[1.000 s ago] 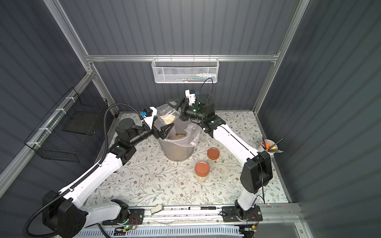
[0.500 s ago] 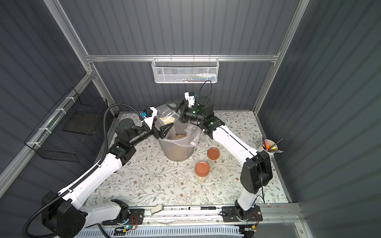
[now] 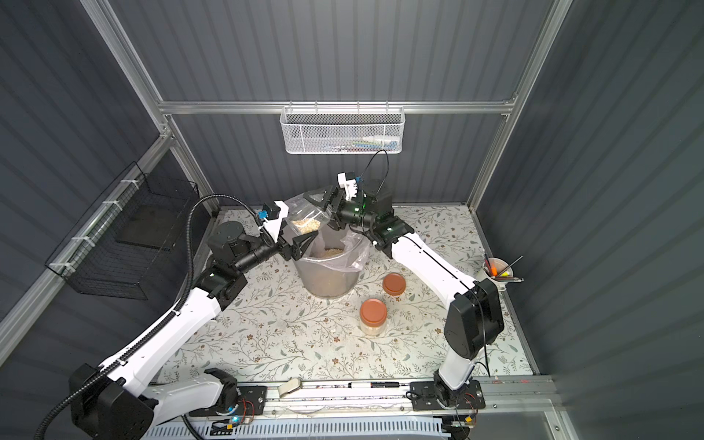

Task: Empty expired oatmeal from jars
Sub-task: Adjust the jar.

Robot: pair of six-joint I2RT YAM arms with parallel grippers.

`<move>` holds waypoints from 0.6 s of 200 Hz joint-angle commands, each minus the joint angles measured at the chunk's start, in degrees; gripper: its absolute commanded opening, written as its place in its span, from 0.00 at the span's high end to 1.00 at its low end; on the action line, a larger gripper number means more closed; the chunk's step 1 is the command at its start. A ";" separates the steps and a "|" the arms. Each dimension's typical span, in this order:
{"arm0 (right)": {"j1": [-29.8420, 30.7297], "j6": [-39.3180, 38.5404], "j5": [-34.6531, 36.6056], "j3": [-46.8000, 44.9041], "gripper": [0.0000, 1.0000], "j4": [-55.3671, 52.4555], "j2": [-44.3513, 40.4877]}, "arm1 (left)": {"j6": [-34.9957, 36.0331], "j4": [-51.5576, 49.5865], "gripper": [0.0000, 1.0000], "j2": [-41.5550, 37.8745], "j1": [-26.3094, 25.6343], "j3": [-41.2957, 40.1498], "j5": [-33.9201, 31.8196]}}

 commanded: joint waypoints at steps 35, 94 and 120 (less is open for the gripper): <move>-0.91 -2.05 3.16 1.05 0.01 -1.92 -2.33 | 3.75 -0.45 1.00 -4.00 0.07 -0.80 -0.59; -1.07 -7.30 5.24 3.59 0.01 -8.64 -3.61 | 6.55 -7.09 1.00 -3.56 0.22 2.70 -2.75; -1.22 -13.12 8.06 6.81 0.01 -16.42 -4.49 | 10.49 -15.92 1.00 -2.05 0.25 8.91 -3.46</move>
